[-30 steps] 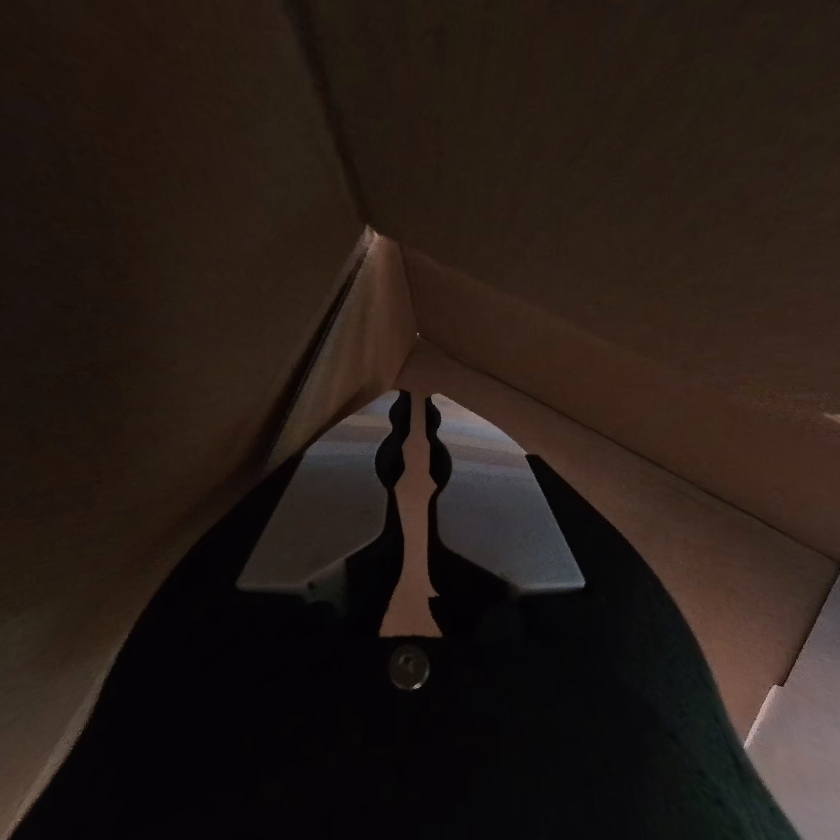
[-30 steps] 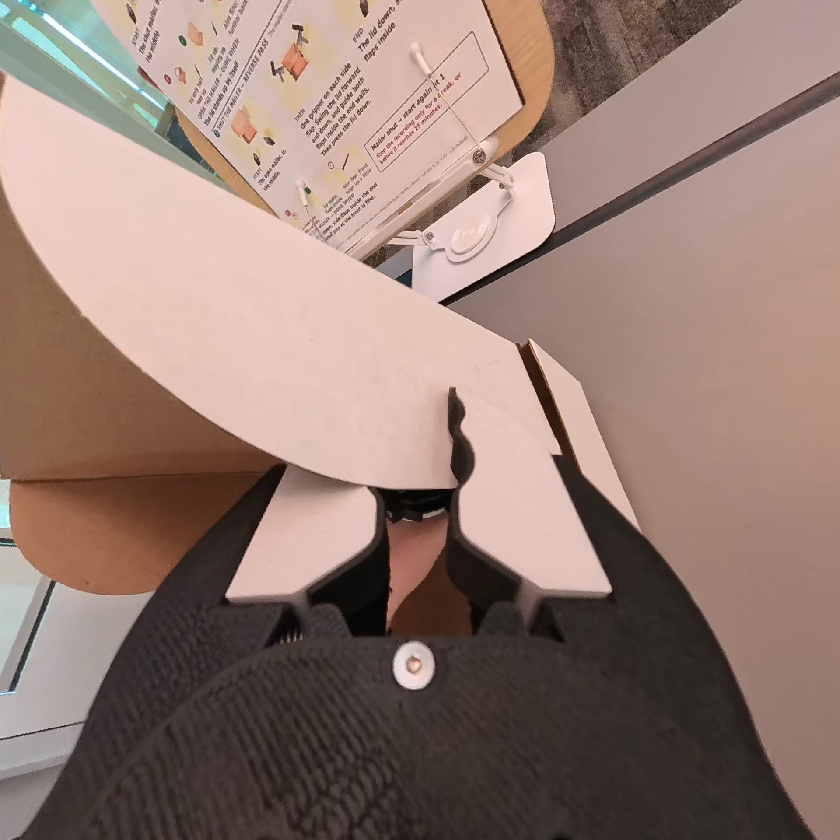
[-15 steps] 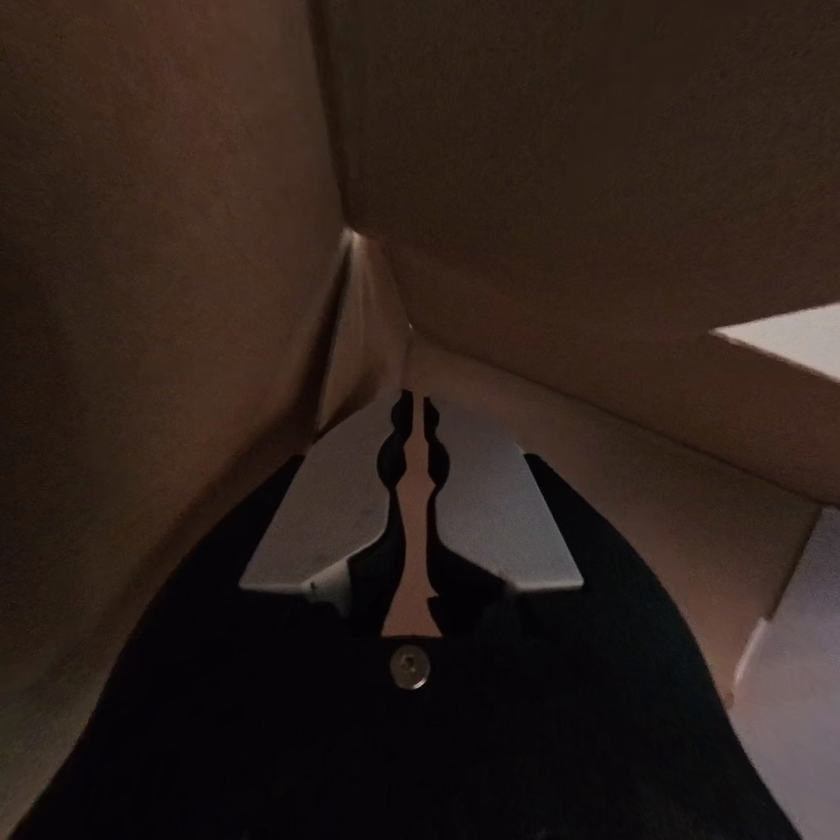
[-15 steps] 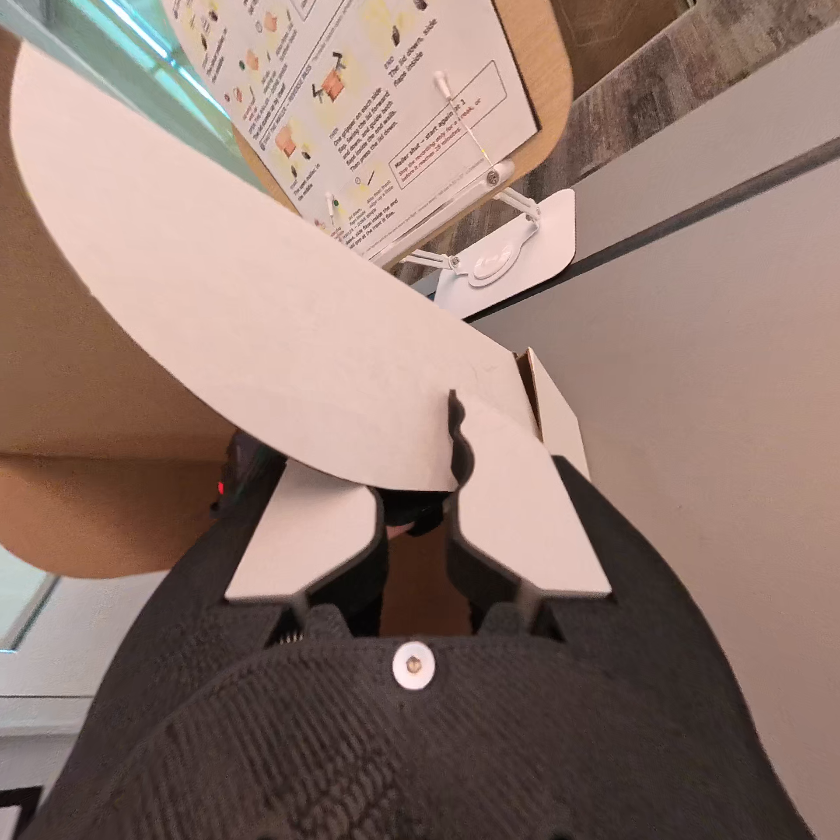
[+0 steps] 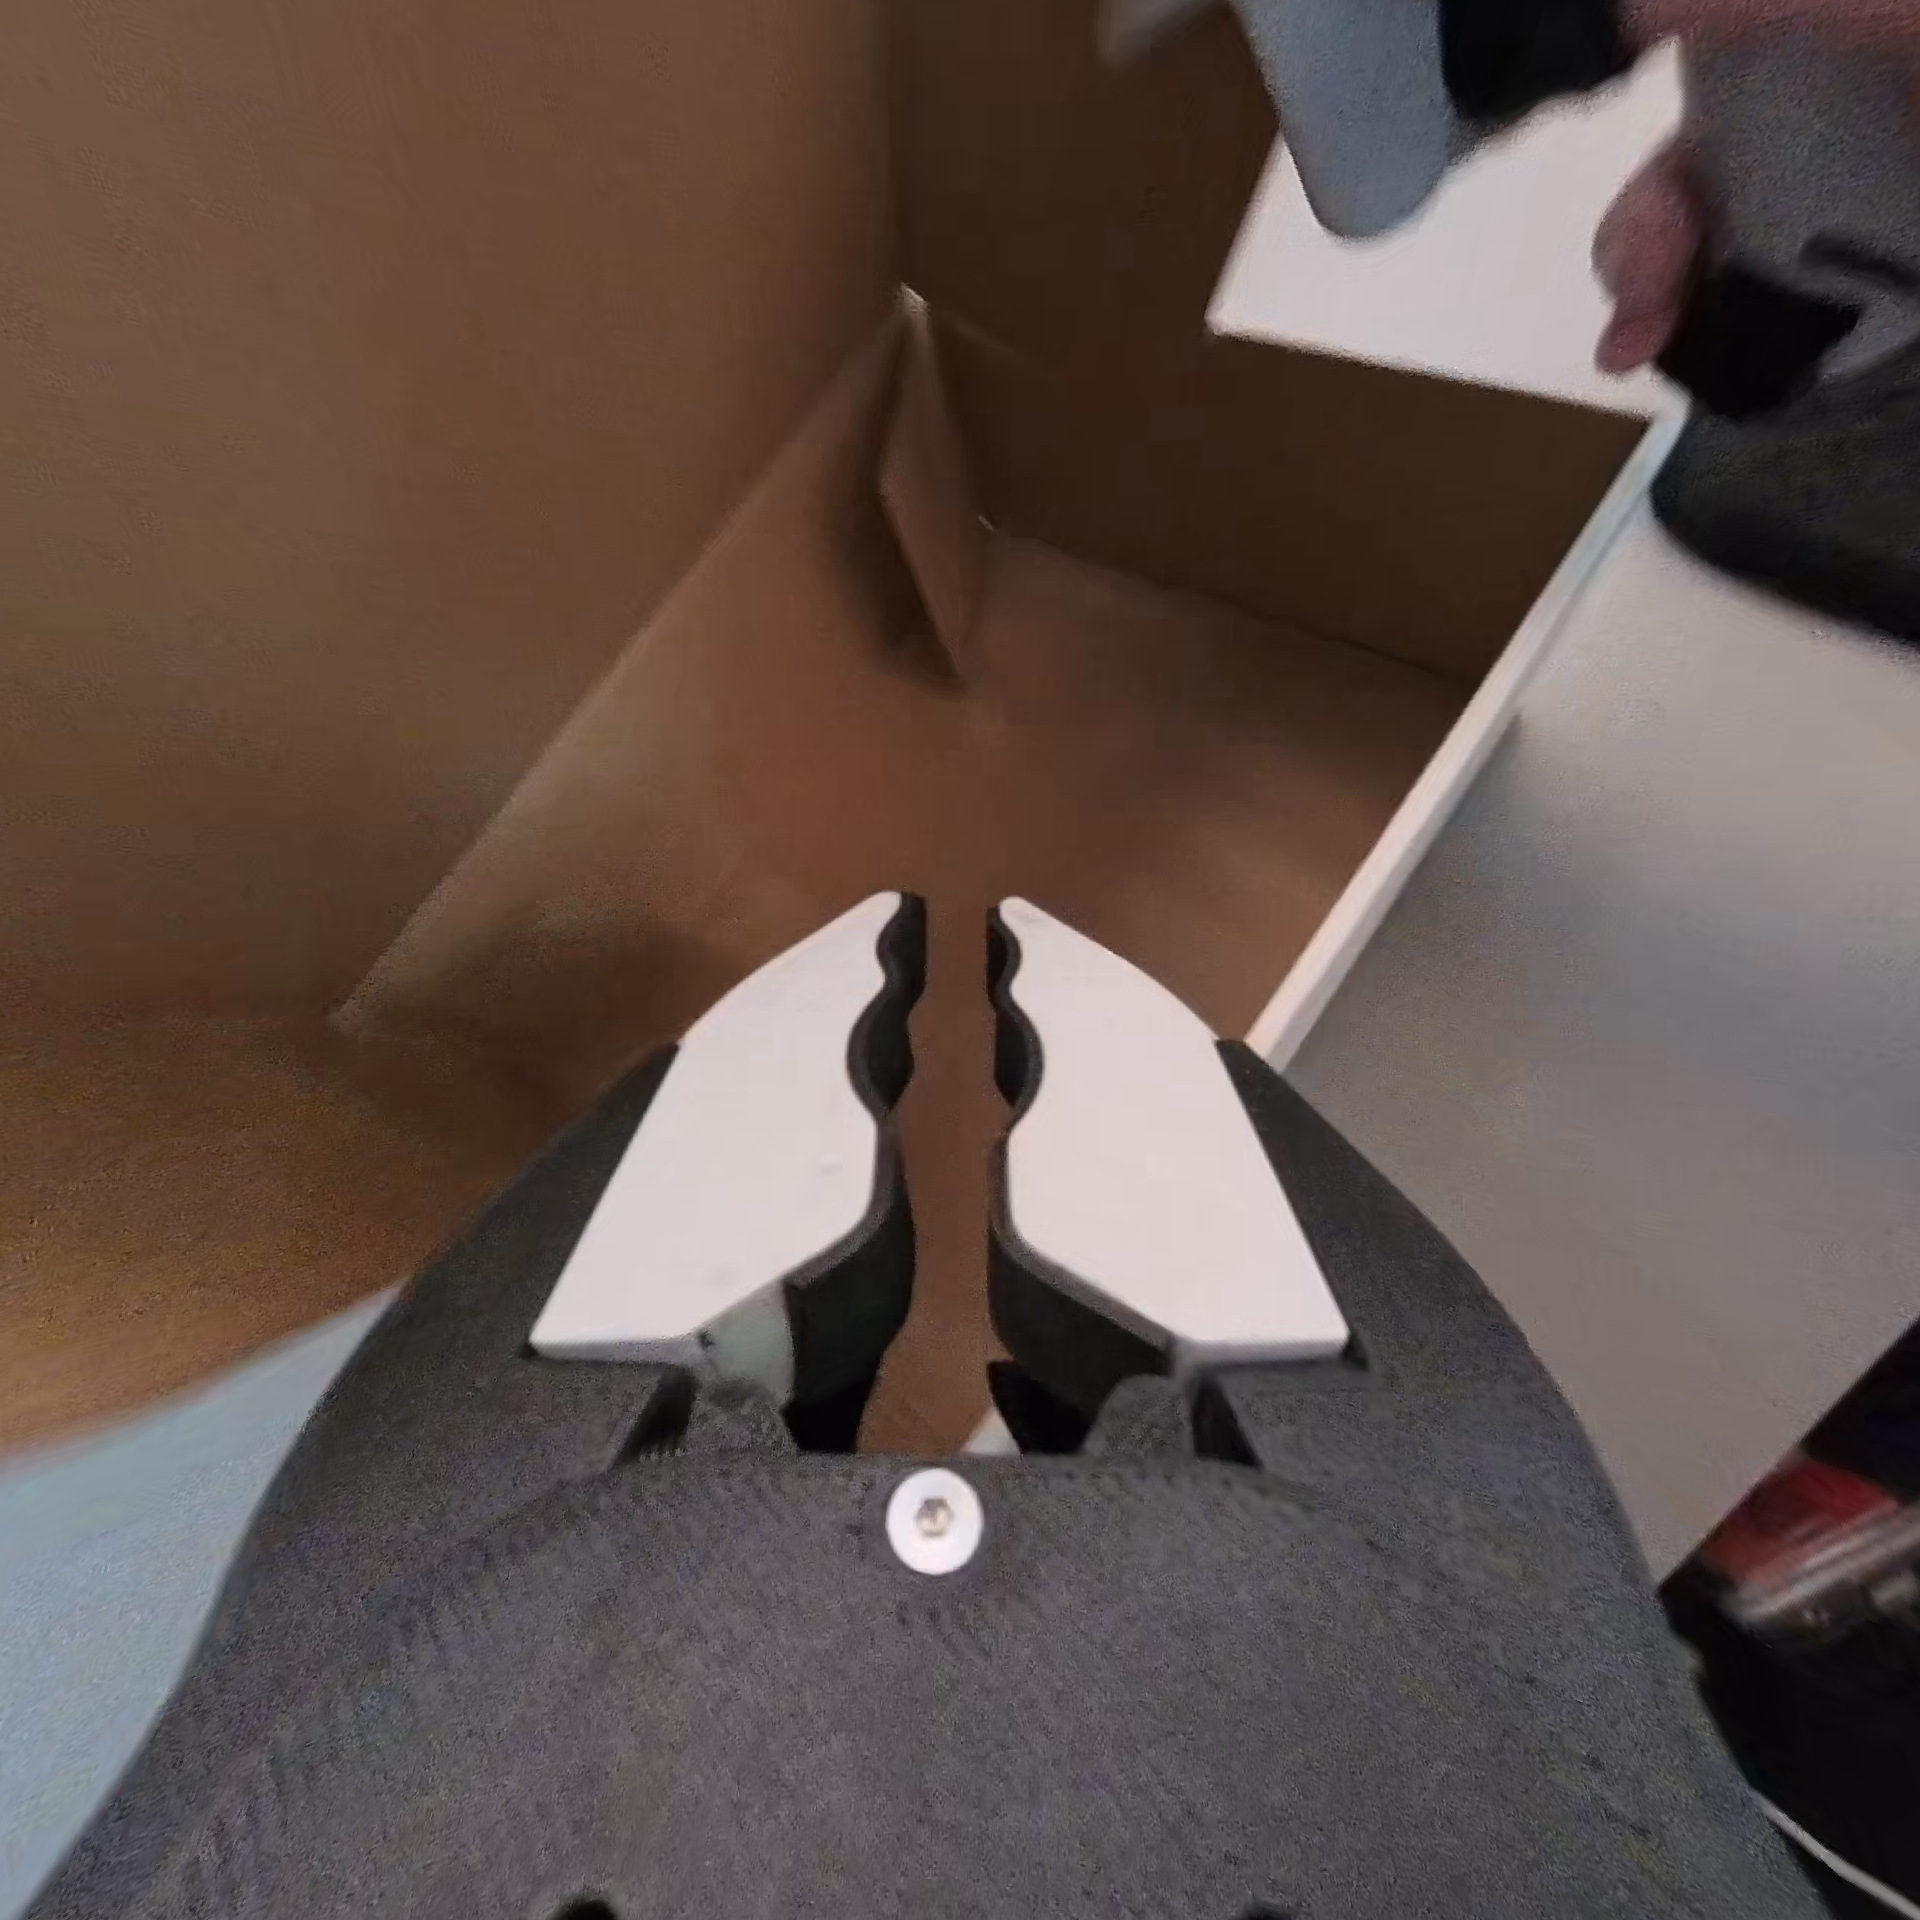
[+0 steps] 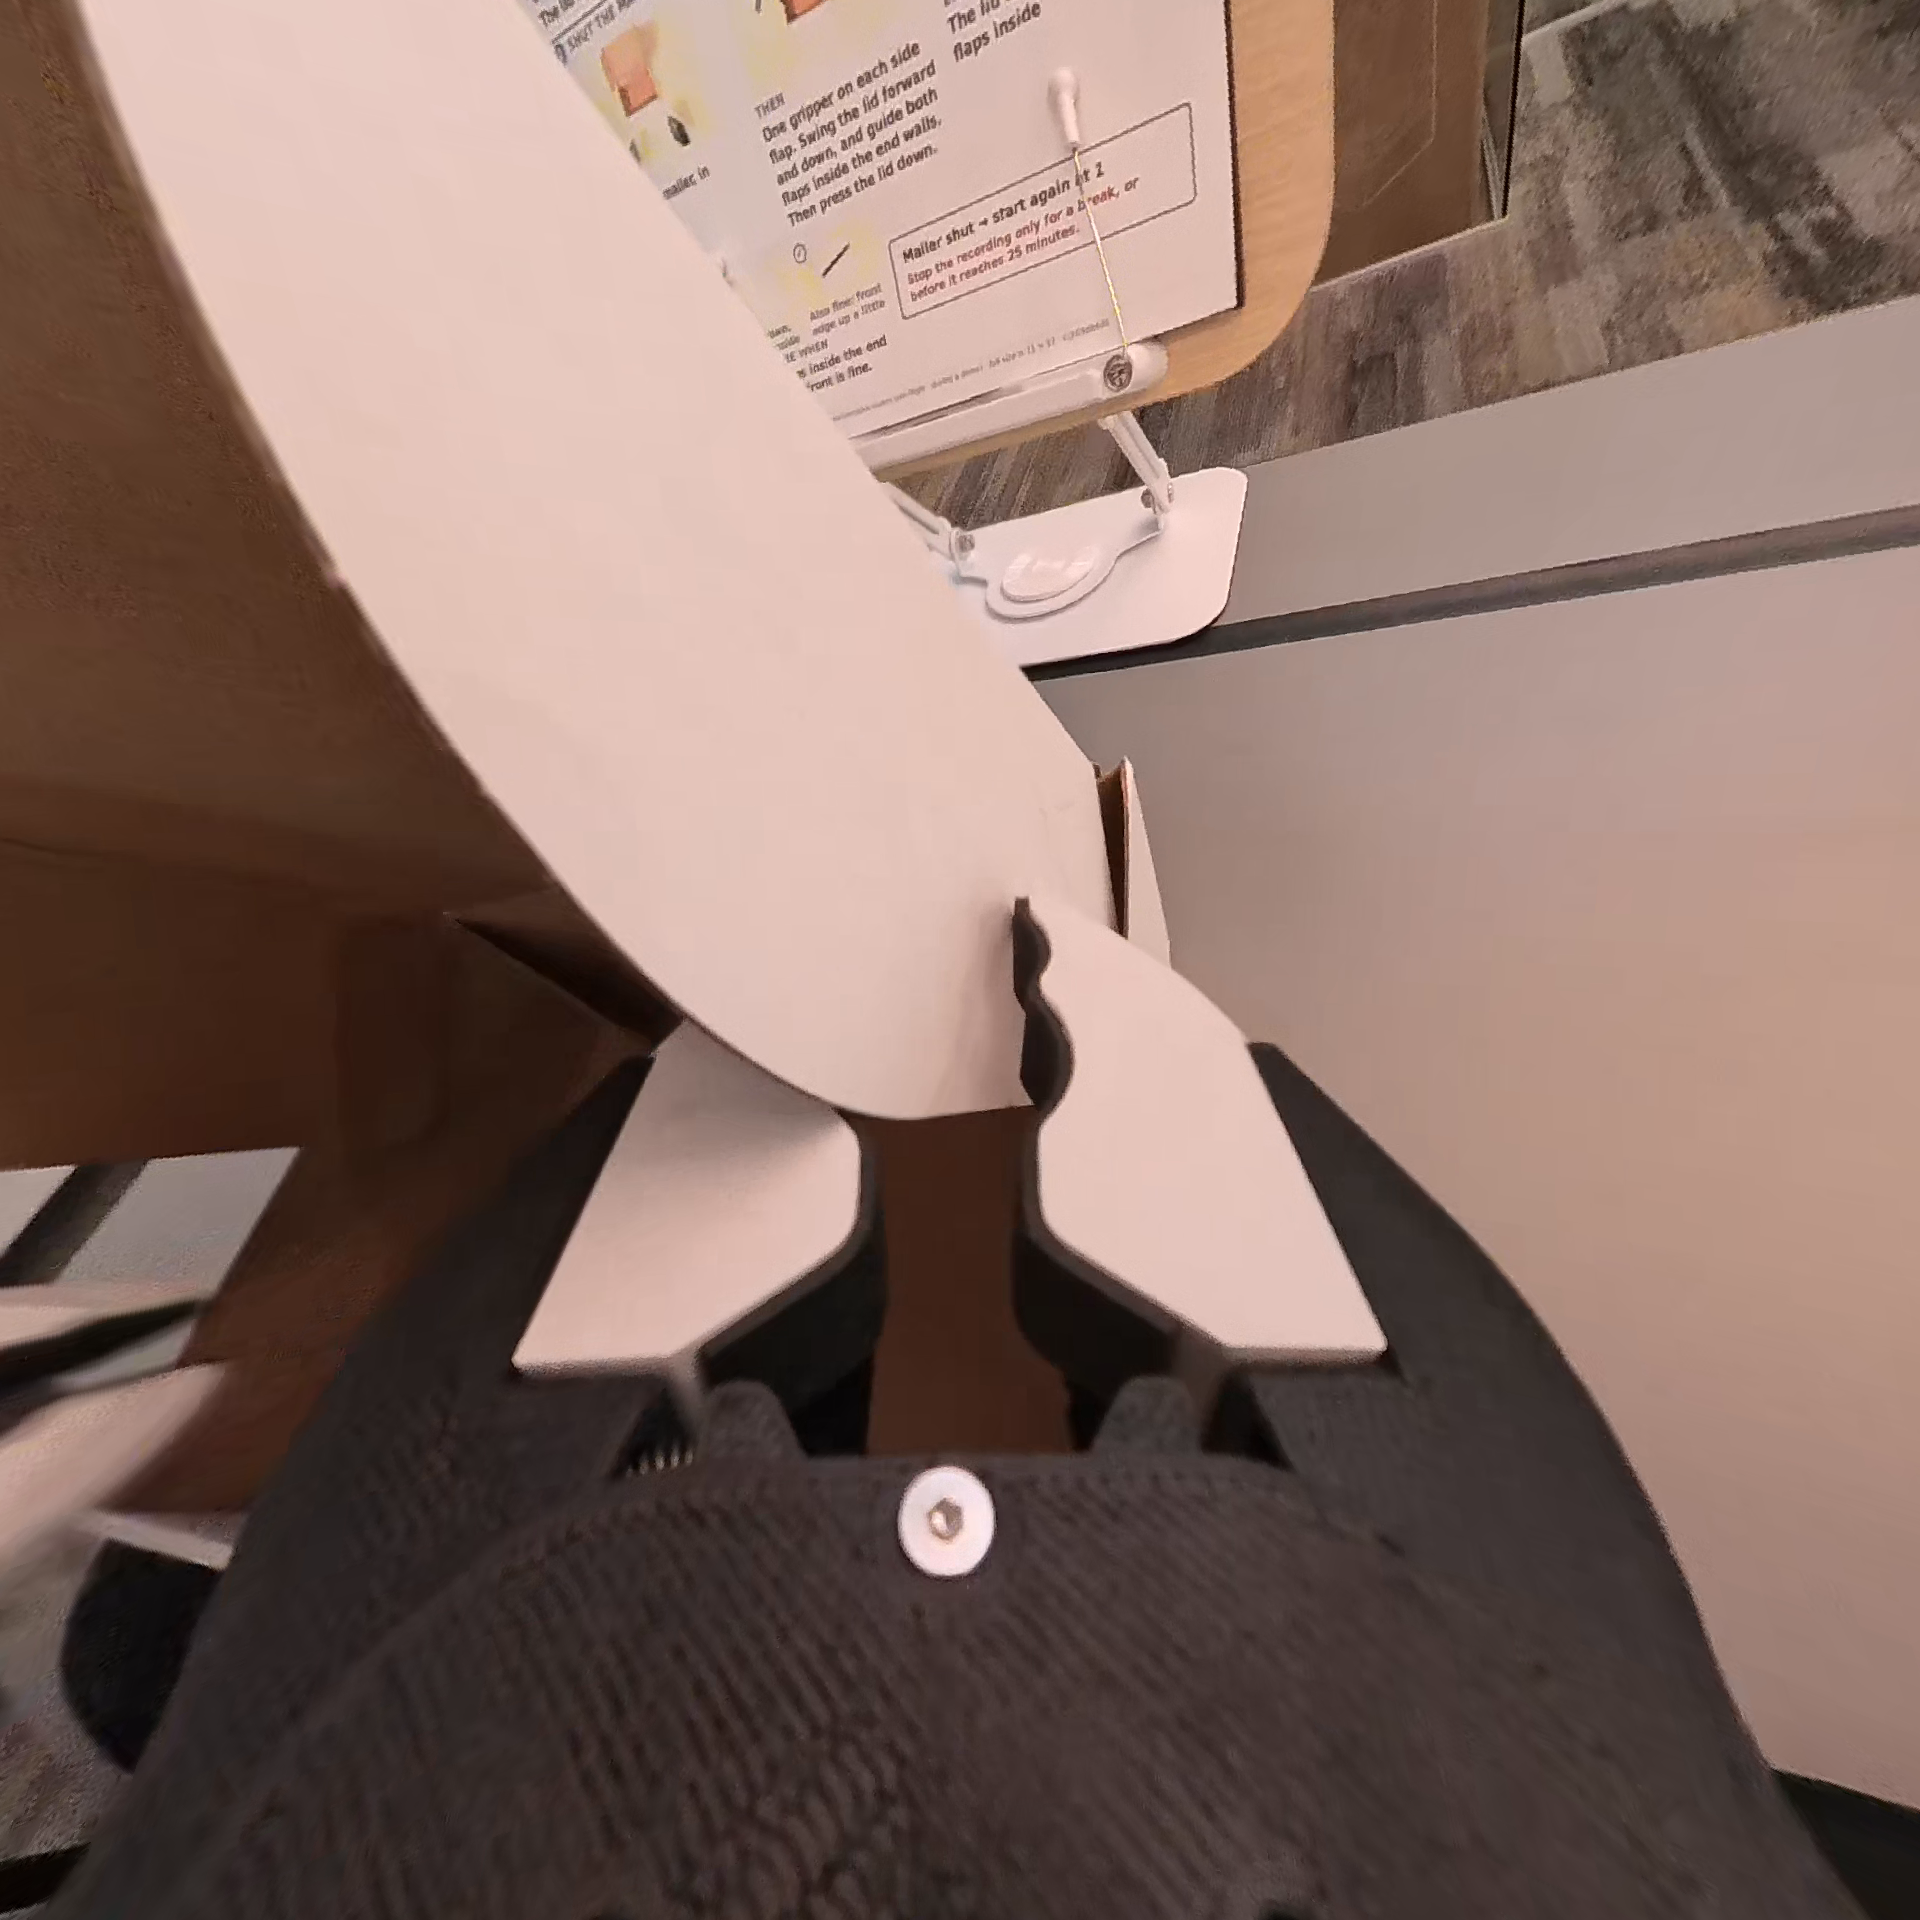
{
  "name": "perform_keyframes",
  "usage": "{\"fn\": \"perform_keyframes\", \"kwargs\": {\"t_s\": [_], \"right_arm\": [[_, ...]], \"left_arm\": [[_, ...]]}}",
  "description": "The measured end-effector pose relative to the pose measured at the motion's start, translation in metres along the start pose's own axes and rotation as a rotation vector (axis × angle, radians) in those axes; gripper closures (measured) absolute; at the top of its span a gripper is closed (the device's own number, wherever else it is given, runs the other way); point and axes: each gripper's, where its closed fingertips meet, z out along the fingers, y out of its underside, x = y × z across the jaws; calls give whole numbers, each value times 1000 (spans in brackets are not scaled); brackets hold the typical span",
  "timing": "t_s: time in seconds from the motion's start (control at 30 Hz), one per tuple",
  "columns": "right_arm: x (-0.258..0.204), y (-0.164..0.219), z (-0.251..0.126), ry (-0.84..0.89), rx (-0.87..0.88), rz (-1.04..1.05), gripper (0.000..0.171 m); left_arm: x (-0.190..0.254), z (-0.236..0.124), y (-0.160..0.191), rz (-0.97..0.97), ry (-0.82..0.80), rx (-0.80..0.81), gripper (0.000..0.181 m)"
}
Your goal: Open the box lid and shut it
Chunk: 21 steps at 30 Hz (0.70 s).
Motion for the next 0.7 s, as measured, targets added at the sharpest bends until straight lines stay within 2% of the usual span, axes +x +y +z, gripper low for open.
{"fn": "perform_keyframes", "kwargs": {"t_s": [0.03,0.17,0.23,0.3,0.37,0.4,0.47,0.57,0.6,0.7], "right_arm": [[1,2,-1,0,5,-14,148],[2,10,-4,-4,6,-54,148],[2,15,-6,1,3,-81,148],[3,19,-8,9,1,-111,147],[2,23,-11,2,1,-121,146],[1,25,-12,-2,1,-134,145],[1,27,-18,-11,8,-177,144],[-2,23,-30,-47,48,-256,138],[-4,19,-35,-61,70,-283,135],[-8,4,-50,-82,152,-356,125]], "left_arm": [[-12,-20,-1,-52,-58,87,169],[-69,-100,-7,-235,-331,453,147],[-92,-120,-4,-270,-450,509,134],[-106,-114,2,-270,-507,452,115],[-104,-88,6,-311,-428,369,100],[-105,-76,8,-335,-396,343,98],[-113,-60,14,-346,-401,302,104],[-122,-48,20,-331,-392,269,139],[-122,-46,20,-329,-379,273,157],[-127,-44,25,-324,-390,266,169]]}}
